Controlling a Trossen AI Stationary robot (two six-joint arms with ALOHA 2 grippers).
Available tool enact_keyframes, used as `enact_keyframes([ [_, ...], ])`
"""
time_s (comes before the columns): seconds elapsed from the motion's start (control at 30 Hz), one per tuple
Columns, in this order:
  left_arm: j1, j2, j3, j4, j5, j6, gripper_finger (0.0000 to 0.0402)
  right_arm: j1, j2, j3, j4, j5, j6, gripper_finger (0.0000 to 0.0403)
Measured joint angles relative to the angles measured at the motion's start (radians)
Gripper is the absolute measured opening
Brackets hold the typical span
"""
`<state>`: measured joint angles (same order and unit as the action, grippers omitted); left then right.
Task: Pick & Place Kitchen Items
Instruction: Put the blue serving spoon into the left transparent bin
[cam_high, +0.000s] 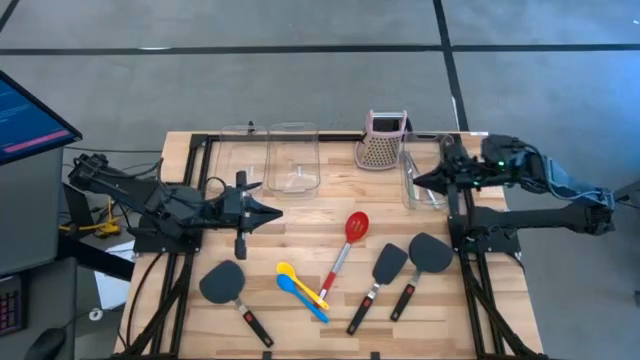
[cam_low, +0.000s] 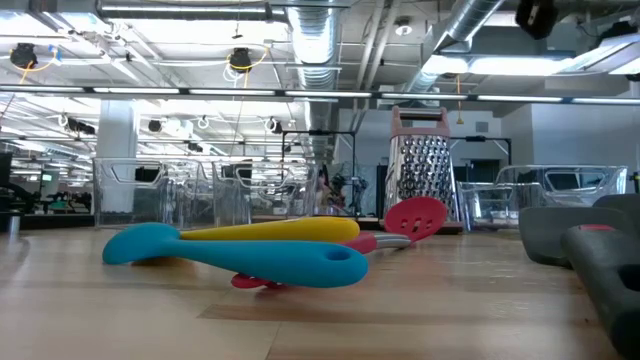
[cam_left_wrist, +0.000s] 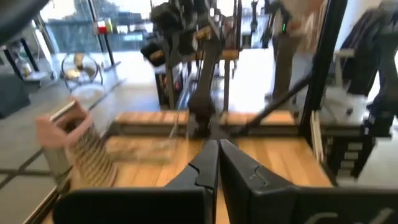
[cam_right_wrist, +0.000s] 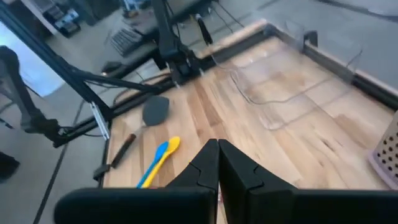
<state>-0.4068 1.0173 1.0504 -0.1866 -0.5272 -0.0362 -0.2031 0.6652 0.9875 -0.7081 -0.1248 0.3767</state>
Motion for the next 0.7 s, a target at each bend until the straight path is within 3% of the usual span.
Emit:
enact_keyframes([
  [0.13, 0.0, -0.048, 0.0, -0.143, -0.001, -0.07, 0.0003, 0.0, 0.099, -0.001, -0.002, 0.003, 0.047, 0.0],
  [0.4, 0.004, -0.062, -0.019, -0.138, 0.008, -0.094, 0.0003, 0.046, 0.222, -0.001, -0.004, 0.048, 0.156, 0.0],
  [0.53, 0.046, -0.059, -0.128, -0.01, 0.021, -0.163, 0.0003, 0.081, 0.27, -0.001, -0.024, 0.085, 0.175, 0.0],
  [0.7, 0.128, -0.06, -0.275, 0.245, 0.156, -0.186, 0.0003, 0.104, 0.327, -0.001, -0.045, 0.129, 0.248, 0.0],
])
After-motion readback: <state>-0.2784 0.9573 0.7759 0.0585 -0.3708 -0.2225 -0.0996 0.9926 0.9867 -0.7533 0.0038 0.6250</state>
